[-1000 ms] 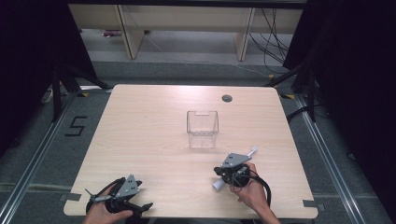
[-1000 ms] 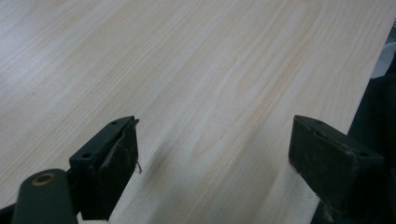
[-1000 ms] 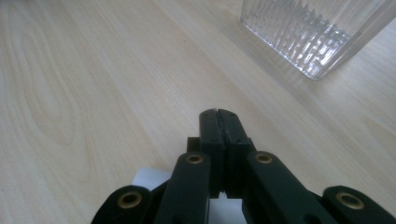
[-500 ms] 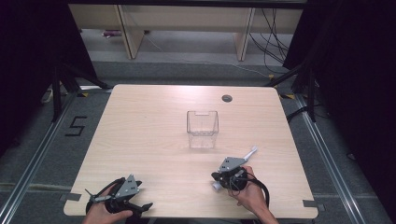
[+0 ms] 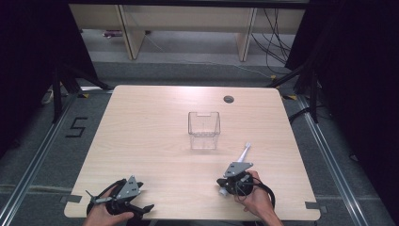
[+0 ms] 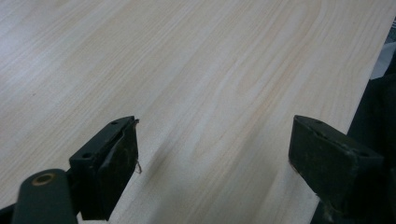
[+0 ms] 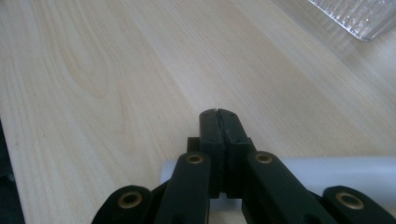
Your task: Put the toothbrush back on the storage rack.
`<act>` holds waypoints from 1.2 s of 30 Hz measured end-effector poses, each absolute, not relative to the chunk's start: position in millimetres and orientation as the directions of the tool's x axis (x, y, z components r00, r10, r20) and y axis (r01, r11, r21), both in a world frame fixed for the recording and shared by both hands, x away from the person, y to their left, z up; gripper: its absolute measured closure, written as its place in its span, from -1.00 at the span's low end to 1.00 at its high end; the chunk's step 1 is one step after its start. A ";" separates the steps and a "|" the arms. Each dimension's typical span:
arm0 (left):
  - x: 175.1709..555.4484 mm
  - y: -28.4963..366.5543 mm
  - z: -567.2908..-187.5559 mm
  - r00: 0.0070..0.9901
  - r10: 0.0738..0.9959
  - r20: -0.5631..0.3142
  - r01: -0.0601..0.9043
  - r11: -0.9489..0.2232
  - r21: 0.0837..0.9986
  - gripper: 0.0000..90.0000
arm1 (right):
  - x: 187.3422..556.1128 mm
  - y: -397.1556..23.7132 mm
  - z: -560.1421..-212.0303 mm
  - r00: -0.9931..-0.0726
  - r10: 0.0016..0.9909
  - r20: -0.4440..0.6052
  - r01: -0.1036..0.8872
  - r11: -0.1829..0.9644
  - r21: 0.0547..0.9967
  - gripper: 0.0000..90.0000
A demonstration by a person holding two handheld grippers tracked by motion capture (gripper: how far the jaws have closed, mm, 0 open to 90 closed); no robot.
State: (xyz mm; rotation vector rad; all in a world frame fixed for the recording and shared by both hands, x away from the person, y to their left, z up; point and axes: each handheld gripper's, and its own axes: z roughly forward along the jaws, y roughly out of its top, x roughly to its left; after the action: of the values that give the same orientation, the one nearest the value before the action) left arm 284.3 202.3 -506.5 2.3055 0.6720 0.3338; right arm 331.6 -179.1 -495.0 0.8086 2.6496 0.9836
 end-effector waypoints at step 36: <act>284.5 202.3 -506.5 0.832 0.553 0.047 0.372 -0.619 0.691 -0.66 | 325.7 -230.4 -495.7 -0.793 0.609 0.004 0.481 0.622 0.618 0.99</act>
State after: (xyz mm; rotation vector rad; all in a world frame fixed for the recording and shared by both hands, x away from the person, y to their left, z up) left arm 284.5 202.3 -506.5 2.3061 0.6723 0.3327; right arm 325.7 -230.4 -495.7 0.8982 2.6392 0.9158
